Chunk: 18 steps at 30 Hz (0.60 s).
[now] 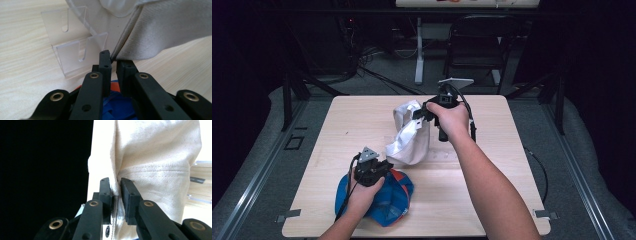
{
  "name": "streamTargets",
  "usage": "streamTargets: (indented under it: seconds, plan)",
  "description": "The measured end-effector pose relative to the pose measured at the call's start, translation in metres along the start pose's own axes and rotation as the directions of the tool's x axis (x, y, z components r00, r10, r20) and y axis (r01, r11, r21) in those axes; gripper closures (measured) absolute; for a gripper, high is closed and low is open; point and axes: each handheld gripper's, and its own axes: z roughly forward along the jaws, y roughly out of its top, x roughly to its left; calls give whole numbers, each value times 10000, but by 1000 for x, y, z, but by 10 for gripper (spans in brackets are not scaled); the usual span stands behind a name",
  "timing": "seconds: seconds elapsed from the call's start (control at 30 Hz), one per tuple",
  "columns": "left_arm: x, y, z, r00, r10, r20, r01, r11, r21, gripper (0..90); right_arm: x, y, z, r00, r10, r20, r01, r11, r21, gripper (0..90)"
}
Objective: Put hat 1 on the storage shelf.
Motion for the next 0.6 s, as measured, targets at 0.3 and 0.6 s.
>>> streamTargets:
  seconds: [0.3,0.6]
  plan:
    - [-3,-2,-12,9996,195,206,-188,9993,-334,635,0,-2,-12,9996,-276,42,277,9992,-272,694]
    - [0,-10,-37,9978,596,284,-589,9979,-261,557,-3,-20,-51,9899,-1331,497,1363,9884,-674,648]
